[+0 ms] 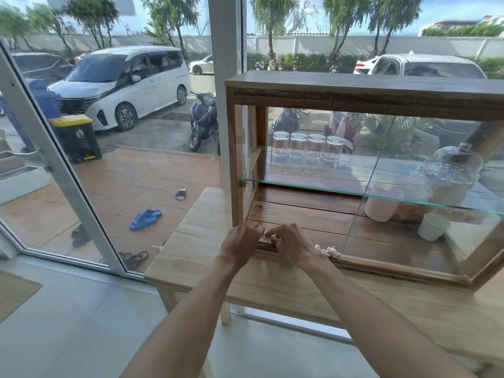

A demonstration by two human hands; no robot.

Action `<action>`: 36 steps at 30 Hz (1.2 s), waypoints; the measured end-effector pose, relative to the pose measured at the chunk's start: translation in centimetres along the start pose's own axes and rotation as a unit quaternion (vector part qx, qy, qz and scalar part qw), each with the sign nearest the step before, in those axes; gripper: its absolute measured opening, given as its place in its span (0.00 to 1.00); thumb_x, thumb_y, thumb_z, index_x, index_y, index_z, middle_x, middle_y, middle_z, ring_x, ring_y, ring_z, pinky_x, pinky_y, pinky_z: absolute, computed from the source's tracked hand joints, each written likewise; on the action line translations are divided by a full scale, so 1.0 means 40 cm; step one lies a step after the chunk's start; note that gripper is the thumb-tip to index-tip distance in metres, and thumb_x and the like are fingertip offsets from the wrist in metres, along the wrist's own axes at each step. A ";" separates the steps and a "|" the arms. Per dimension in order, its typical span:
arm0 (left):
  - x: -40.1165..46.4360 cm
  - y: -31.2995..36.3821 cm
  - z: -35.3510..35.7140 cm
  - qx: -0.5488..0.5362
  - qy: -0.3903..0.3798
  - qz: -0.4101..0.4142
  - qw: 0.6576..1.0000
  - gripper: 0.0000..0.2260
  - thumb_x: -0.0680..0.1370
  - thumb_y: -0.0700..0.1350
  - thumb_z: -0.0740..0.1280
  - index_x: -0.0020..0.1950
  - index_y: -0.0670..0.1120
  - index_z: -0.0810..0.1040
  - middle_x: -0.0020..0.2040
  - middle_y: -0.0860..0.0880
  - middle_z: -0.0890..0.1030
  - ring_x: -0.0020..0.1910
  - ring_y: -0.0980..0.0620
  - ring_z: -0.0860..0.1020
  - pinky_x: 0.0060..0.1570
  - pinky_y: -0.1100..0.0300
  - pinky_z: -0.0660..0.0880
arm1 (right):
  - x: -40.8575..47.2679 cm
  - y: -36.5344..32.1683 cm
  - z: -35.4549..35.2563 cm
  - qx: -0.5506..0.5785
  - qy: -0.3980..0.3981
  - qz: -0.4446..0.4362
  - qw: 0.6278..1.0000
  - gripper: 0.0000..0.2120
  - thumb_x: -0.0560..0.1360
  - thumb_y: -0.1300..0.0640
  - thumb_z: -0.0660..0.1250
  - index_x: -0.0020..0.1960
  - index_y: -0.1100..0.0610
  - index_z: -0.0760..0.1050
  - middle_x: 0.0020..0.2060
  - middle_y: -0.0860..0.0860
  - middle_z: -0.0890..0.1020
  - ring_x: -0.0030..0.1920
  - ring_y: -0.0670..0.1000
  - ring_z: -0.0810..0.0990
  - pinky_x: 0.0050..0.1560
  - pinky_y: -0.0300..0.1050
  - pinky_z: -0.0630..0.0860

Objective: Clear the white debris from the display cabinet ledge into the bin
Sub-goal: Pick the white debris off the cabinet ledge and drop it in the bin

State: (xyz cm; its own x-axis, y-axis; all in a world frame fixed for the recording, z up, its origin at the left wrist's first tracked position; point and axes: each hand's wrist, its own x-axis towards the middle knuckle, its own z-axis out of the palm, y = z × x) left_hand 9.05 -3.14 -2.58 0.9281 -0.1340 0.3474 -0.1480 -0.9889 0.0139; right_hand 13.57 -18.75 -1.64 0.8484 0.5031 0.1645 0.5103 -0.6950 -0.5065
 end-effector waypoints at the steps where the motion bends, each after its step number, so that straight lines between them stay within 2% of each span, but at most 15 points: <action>1: -0.004 -0.001 -0.002 -0.009 0.014 -0.001 1.000 0.10 0.78 0.34 0.64 0.55 0.44 0.80 0.49 0.47 0.83 0.43 0.39 0.85 0.37 0.49 0.81 | 0.001 0.005 0.000 0.016 0.007 0.004 1.000 0.10 0.74 0.64 0.72 0.53 0.54 0.86 0.48 0.54 0.87 0.48 0.52 0.86 0.46 0.44 0.80; 4: -0.011 -0.012 -0.005 -0.039 0.059 -0.021 0.997 0.07 0.80 0.38 0.66 0.54 0.47 0.82 0.49 0.49 0.85 0.41 0.43 0.86 0.36 0.49 0.83 | 0.003 0.005 -0.009 0.060 0.034 0.034 0.997 0.07 0.74 0.60 0.73 0.51 0.53 0.86 0.41 0.53 0.86 0.39 0.46 0.83 0.41 0.39 0.78; 6: -0.021 -0.021 -0.012 -0.086 0.075 -0.034 0.993 0.06 0.80 0.43 0.67 0.54 0.47 0.84 0.50 0.50 0.86 0.41 0.47 0.86 0.37 0.50 0.83 | 0.003 0.000 -0.016 0.089 0.045 0.052 0.994 0.05 0.74 0.55 0.74 0.49 0.52 0.86 0.35 0.50 0.84 0.33 0.43 0.80 0.35 0.30 0.73; 7: -0.028 -0.025 -0.016 -0.117 0.073 -0.039 0.990 0.07 0.80 0.45 0.67 0.54 0.47 0.84 0.50 0.50 0.87 0.42 0.48 0.86 0.39 0.50 0.83 | 0.002 -0.003 -0.021 0.103 0.048 0.056 0.992 0.05 0.73 0.54 0.74 0.49 0.51 0.86 0.34 0.48 0.83 0.33 0.42 0.81 0.34 0.29 0.73; 10: -0.053 -0.040 -0.031 -0.196 0.065 -0.068 0.976 0.07 0.79 0.47 0.69 0.53 0.49 0.86 0.50 0.51 0.87 0.44 0.53 0.85 0.41 0.55 0.82 | 0.003 -0.014 -0.036 0.177 0.052 0.089 0.979 0.07 0.73 0.50 0.75 0.47 0.53 0.86 0.30 0.48 0.84 0.29 0.43 0.80 0.36 0.39 0.78; 13: -0.079 -0.052 -0.049 -0.263 0.052 -0.151 0.951 0.06 0.77 0.47 0.72 0.52 0.50 0.87 0.47 0.52 0.87 0.42 0.56 0.84 0.38 0.63 0.76 | 0.005 -0.031 -0.050 0.255 0.044 0.109 0.960 0.10 0.72 0.51 0.76 0.48 0.58 0.86 0.25 0.45 0.82 0.25 0.39 0.77 0.29 0.32 0.73; 17: -0.125 -0.078 -0.076 -0.393 0.028 -0.250 0.885 0.04 0.75 0.43 0.74 0.49 0.48 0.87 0.48 0.51 0.85 0.21 0.54 0.77 0.21 0.61 0.72 | -0.008 -0.068 -0.054 0.372 -0.008 0.139 0.918 0.08 0.72 0.58 0.77 0.50 0.59 0.85 0.30 0.47 0.82 0.22 0.37 0.74 0.25 0.26 0.68; 18: -0.141 -0.085 -0.083 -0.412 0.025 -0.265 0.872 0.03 0.75 0.43 0.74 0.48 0.48 0.86 0.48 0.50 0.85 0.19 0.53 0.75 0.19 0.61 0.70 | -0.009 -0.076 -0.046 0.385 -0.022 0.145 0.911 0.08 0.71 0.59 0.77 0.50 0.58 0.84 0.31 0.47 0.82 0.24 0.38 0.74 0.26 0.27 0.68; 21: -0.194 -0.108 -0.100 -0.444 0.025 -0.301 0.843 0.04 0.75 0.45 0.74 0.49 0.47 0.86 0.46 0.49 0.86 0.18 0.53 0.74 0.18 0.62 0.67 | -0.015 -0.114 -0.018 0.439 -0.055 0.151 0.884 0.10 0.70 0.65 0.77 0.50 0.61 0.84 0.37 0.50 0.85 0.34 0.41 0.81 0.36 0.29 0.77; 23: -0.233 -0.131 -0.108 -0.463 0.038 -0.331 0.821 0.07 0.75 0.46 0.75 0.51 0.45 0.86 0.46 0.49 0.87 0.18 0.54 0.72 0.18 0.63 0.66 | -0.015 -0.143 0.013 0.473 -0.081 0.152 0.864 0.13 0.69 0.66 0.77 0.53 0.64 0.83 0.41 0.54 0.87 0.37 0.45 0.84 0.44 0.36 0.82; 26: -0.299 -0.169 -0.119 -0.504 0.055 -0.373 0.777 0.10 0.75 0.45 0.75 0.53 0.42 0.86 0.45 0.44 0.87 0.18 0.56 0.70 0.18 0.65 0.66 | -0.024 -0.196 0.057 0.486 -0.114 0.124 0.857 0.13 0.71 0.64 0.76 0.54 0.65 0.83 0.39 0.55 0.86 0.33 0.44 0.81 0.34 0.34 0.76; 29: -0.372 -0.202 -0.133 -0.514 0.059 -0.399 0.757 0.11 0.74 0.46 0.75 0.53 0.42 0.86 0.41 0.47 0.87 0.20 0.59 0.70 0.19 0.66 0.66 | -0.038 -0.249 0.108 0.465 -0.138 0.105 0.868 0.12 0.71 0.59 0.76 0.53 0.58 0.84 0.44 0.57 0.88 0.39 0.47 0.81 0.41 0.39 0.73; 31: -0.423 -0.225 -0.142 -0.520 0.065 -0.420 0.741 0.09 0.75 0.45 0.75 0.52 0.42 0.86 0.39 0.48 0.85 0.21 0.60 0.71 0.19 0.66 0.66 | -0.051 -0.289 0.141 0.472 -0.160 0.106 0.861 0.12 0.72 0.61 0.75 0.55 0.59 0.84 0.45 0.56 0.87 0.41 0.48 0.81 0.43 0.41 0.73; 33: -0.479 -0.247 -0.146 -0.532 0.072 -0.434 0.723 0.09 0.75 0.43 0.74 0.53 0.41 0.86 0.41 0.46 0.85 0.19 0.58 0.69 0.18 0.66 0.65 | -0.073 -0.334 0.175 0.475 -0.184 0.111 0.853 0.12 0.72 0.62 0.75 0.56 0.61 0.83 0.43 0.54 0.87 0.38 0.46 0.81 0.40 0.38 0.75; 36: -0.572 -0.277 -0.140 -0.530 0.085 -0.445 0.717 0.07 0.76 0.41 0.73 0.53 0.41 0.85 0.38 0.46 0.84 0.18 0.56 0.67 0.18 0.65 0.64 | -0.105 -0.398 0.242 0.476 -0.203 0.107 0.849 0.13 0.73 0.66 0.73 0.57 0.64 0.82 0.42 0.54 0.86 0.33 0.42 0.82 0.34 0.33 0.77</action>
State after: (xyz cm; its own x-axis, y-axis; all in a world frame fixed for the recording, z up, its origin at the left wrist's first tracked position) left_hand -12.46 11.26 -5.44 0.7737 0.6193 -0.1337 0.2171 -0.0608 0.9743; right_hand 0.54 -4.83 -2.47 0.6904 0.6874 -0.2255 -0.1592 -0.1598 -0.9742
